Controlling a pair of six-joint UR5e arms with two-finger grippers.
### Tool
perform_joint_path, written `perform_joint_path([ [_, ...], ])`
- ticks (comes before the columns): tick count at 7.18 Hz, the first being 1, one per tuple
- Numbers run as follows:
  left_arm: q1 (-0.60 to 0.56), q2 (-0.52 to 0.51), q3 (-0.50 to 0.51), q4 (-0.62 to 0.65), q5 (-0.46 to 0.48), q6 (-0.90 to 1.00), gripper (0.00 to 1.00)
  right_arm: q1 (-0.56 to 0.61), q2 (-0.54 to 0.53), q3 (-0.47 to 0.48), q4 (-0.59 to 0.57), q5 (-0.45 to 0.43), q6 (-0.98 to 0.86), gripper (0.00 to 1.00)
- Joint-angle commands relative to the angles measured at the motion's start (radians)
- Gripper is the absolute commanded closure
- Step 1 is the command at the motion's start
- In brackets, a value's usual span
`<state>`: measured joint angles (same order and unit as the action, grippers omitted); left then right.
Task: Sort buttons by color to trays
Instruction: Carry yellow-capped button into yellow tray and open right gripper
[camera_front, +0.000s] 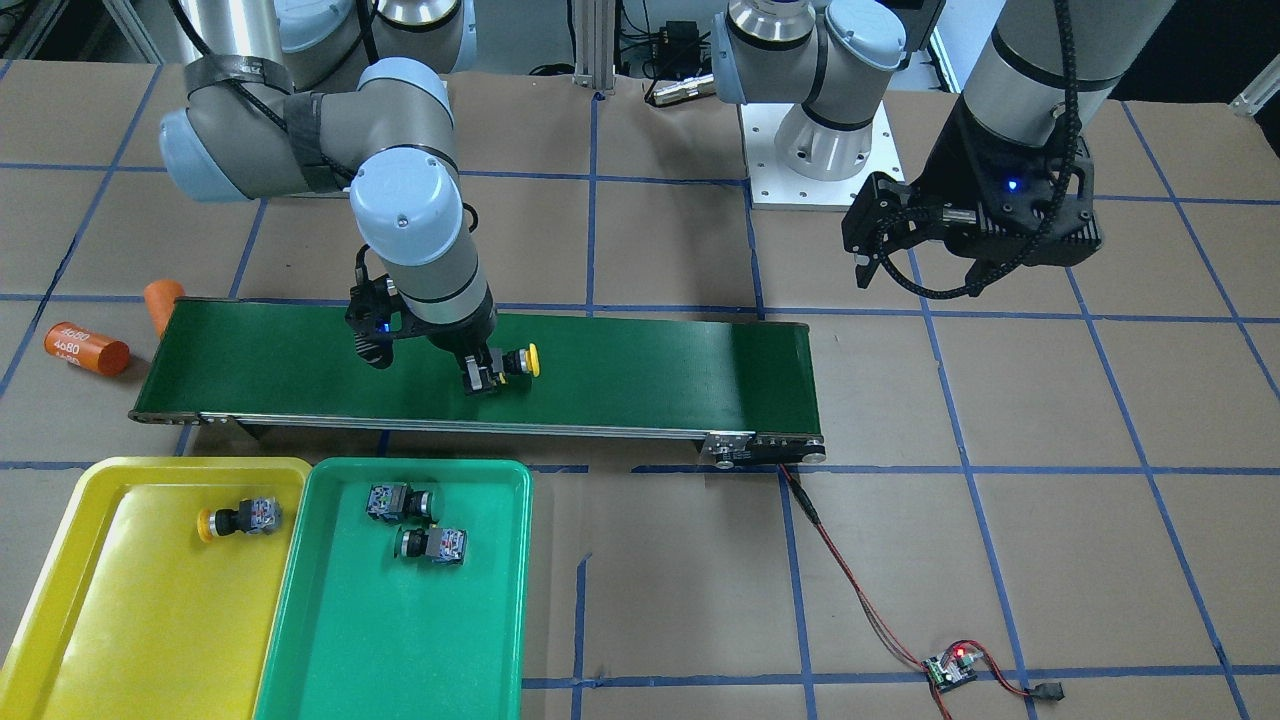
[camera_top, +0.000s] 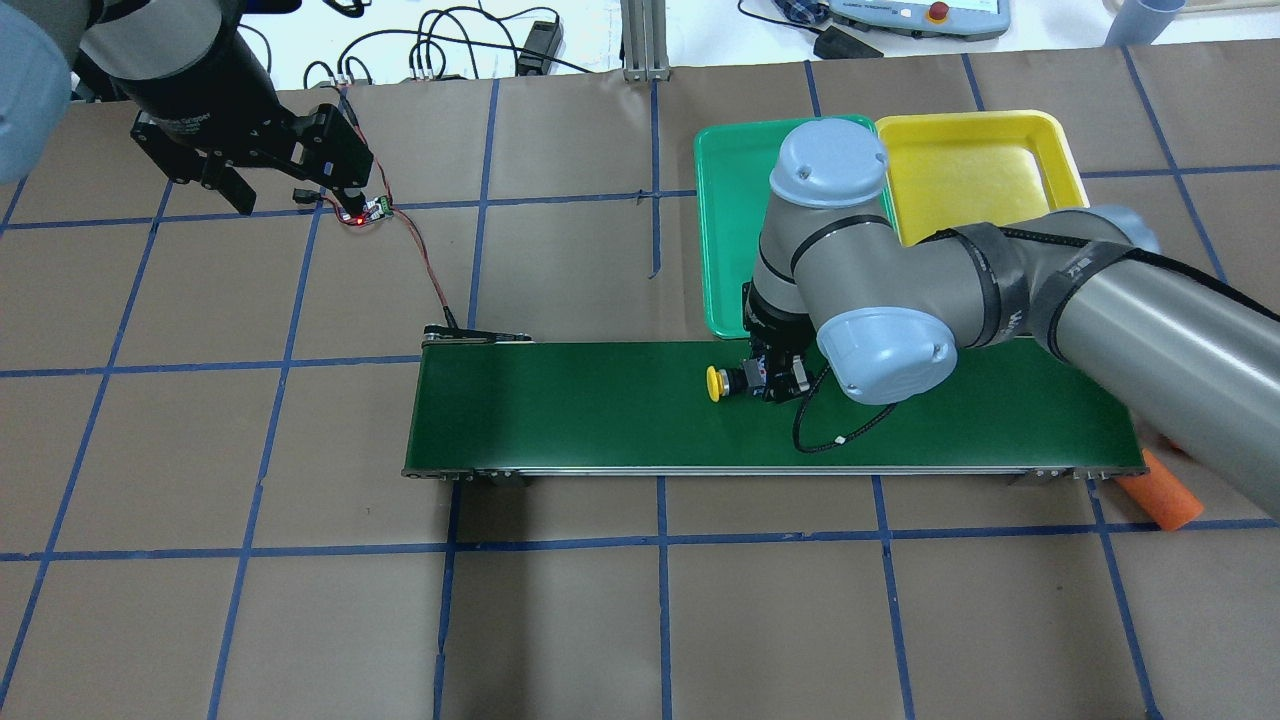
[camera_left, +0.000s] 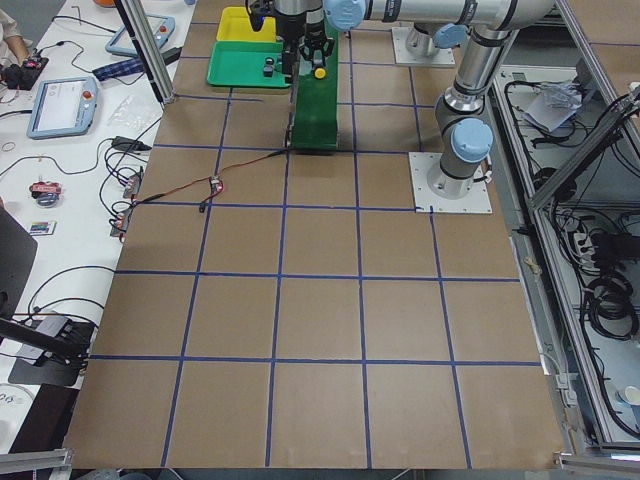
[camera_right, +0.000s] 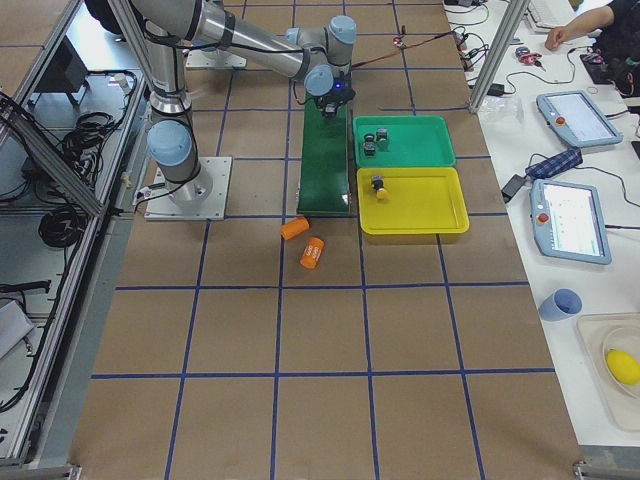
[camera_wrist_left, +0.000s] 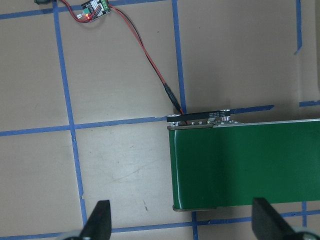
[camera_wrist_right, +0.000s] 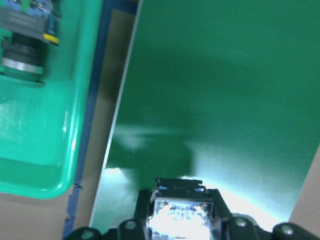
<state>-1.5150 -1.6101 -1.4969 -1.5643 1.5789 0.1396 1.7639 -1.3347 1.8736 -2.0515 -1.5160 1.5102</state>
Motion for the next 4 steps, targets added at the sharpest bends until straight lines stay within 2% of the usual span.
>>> perform_joint_path([
  [1,0.001,-0.001,0.001,0.003,0.000,0.000,0.00,-0.138,0.005,-0.085,0.031,-0.015,-0.194,1.00],
  [3,-0.001,0.001,0.001,0.006,0.001,0.000,0.00,-0.300,0.028,-0.099,0.010,-0.012,-0.469,1.00],
  [4,0.001,-0.001,0.001,0.007,0.000,0.000,0.00,-0.354,0.075,-0.135,-0.022,-0.013,-0.537,1.00],
])
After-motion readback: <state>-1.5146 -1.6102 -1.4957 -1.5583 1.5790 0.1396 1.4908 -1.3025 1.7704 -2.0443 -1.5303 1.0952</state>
